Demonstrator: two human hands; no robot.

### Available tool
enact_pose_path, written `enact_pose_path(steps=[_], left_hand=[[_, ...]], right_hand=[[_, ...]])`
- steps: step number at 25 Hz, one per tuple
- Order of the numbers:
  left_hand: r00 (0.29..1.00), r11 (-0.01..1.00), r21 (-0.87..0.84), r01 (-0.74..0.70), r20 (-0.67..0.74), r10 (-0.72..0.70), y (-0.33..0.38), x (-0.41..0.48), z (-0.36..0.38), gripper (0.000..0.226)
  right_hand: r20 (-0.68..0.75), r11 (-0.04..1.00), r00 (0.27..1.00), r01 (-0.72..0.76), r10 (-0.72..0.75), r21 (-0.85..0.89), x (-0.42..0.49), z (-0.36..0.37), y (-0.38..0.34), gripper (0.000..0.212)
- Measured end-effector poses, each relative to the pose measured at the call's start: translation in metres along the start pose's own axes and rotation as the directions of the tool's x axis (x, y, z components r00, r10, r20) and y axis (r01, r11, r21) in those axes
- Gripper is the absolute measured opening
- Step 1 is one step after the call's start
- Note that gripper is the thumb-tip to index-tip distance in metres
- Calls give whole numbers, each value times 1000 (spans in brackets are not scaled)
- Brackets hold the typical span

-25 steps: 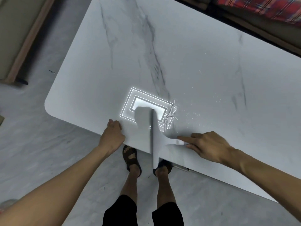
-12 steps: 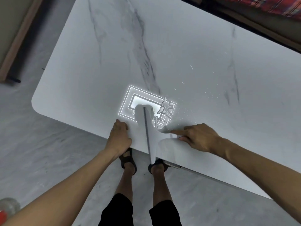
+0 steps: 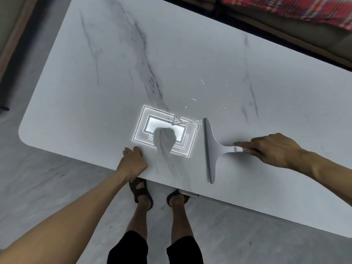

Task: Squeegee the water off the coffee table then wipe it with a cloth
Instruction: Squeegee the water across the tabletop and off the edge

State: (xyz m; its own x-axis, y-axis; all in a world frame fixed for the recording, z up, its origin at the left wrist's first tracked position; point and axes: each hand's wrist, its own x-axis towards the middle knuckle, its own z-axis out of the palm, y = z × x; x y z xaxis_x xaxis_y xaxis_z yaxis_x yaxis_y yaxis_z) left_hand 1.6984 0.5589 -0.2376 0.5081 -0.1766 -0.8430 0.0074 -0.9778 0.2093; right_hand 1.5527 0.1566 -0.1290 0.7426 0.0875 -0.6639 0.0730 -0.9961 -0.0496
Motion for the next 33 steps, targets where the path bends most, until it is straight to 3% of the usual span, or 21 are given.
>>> enact_pose_path(steps=[2,7,9,14,21,24,27,30,33], left_hand=[[1000,1000,4,-2,-9,2,-1,-1,1,28],[1000,1000,-8,-1,14,1,-5,0,2,29],[1000,1000,-10,-3,18,3,-2,0,2,31],[1000,999,43,-3,3,3,5,-3,7,40],[999,997,74,38,26,-40,12,0,7,46],[997,995,64,73,35,-75,15,-3,7,47],[995,995,4,99,-19,-99,20,-6,5,39],[980,981,-154,117,-143,-139,28,-6,3,27],[948,956,-287,62,-283,-147,36,-5,-4,20]], right_hand=[[-27,998,998,53,-53,13,0,-2,-17,47],[16,937,939,342,-344,65,48,15,-122,42],[7,927,929,370,-371,54,62,22,-142,41],[-70,950,954,298,-292,90,48,35,-92,40],[-35,998,999,21,-19,62,-6,37,-1,41],[-42,1000,999,-22,23,18,-23,29,13,42],[-69,986,984,164,-163,14,-10,20,-21,43],[9,909,909,417,-417,15,40,14,-94,42],[-10,886,886,462,-463,-29,92,2,-136,43]])
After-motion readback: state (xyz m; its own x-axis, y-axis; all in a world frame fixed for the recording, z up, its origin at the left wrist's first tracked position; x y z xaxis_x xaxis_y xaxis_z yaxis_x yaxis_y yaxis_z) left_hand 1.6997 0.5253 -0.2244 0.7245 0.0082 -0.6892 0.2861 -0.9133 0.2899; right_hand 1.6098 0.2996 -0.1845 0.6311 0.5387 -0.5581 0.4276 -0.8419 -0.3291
